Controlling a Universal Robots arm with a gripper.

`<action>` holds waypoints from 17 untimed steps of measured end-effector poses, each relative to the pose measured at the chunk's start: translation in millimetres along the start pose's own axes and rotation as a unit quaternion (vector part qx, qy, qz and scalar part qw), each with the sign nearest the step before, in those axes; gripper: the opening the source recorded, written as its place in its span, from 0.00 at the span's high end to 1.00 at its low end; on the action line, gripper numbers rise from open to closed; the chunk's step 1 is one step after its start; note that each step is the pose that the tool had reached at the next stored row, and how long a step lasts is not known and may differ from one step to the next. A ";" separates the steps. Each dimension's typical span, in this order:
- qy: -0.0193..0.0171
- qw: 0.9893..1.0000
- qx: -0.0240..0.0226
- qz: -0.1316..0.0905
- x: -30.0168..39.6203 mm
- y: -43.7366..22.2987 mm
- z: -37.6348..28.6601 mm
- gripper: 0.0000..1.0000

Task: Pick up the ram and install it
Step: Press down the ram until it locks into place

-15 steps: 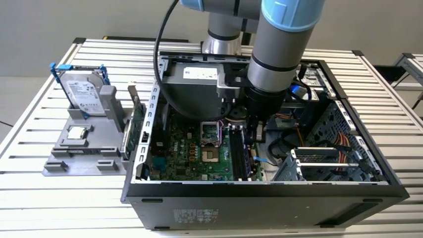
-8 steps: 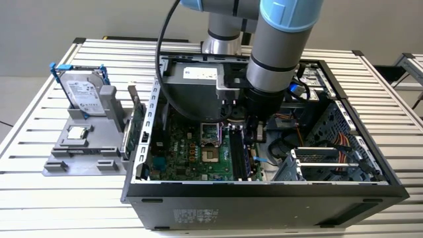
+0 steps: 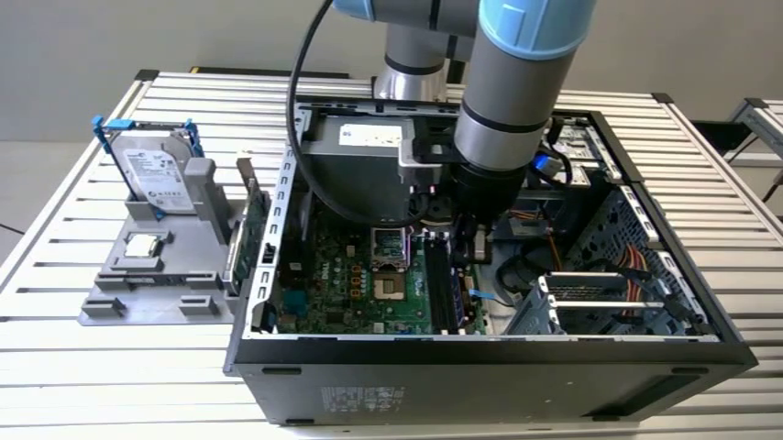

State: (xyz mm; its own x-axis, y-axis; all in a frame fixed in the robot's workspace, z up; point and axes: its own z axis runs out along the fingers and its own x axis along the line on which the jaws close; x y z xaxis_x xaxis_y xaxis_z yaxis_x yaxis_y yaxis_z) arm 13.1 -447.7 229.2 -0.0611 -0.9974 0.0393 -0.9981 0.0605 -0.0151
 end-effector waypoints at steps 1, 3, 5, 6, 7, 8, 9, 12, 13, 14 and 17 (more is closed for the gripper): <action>0.000 1.000 0.000 0.000 0.0 0.0 0.0 1.00; 0.000 1.000 0.000 0.000 -0.1 0.0 1.2 1.00; 0.000 1.000 0.000 0.000 -0.2 0.0 3.5 1.00; 0.000 1.000 0.000 0.000 -0.2 0.1 4.9 1.00; 0.000 1.000 0.000 0.000 -0.2 0.1 6.1 1.00; 0.001 1.000 0.000 0.000 -0.1 0.1 7.5 1.00; 0.001 1.000 0.000 0.000 -0.2 0.2 9.3 1.00; 0.001 1.000 0.000 0.000 -0.4 0.2 11.8 1.00; 0.001 1.000 0.000 0.000 -0.5 0.2 10.7 1.00; 0.000 1.000 0.000 0.000 -0.5 0.1 8.8 1.00; 0.000 1.000 0.000 0.000 0.0 0.0 -0.9 1.00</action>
State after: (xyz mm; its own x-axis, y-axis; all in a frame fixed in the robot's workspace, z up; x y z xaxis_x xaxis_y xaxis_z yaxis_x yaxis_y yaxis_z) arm 13.1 -447.6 230.1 -0.0611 -0.9974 0.0391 -0.9980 0.0605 -0.0153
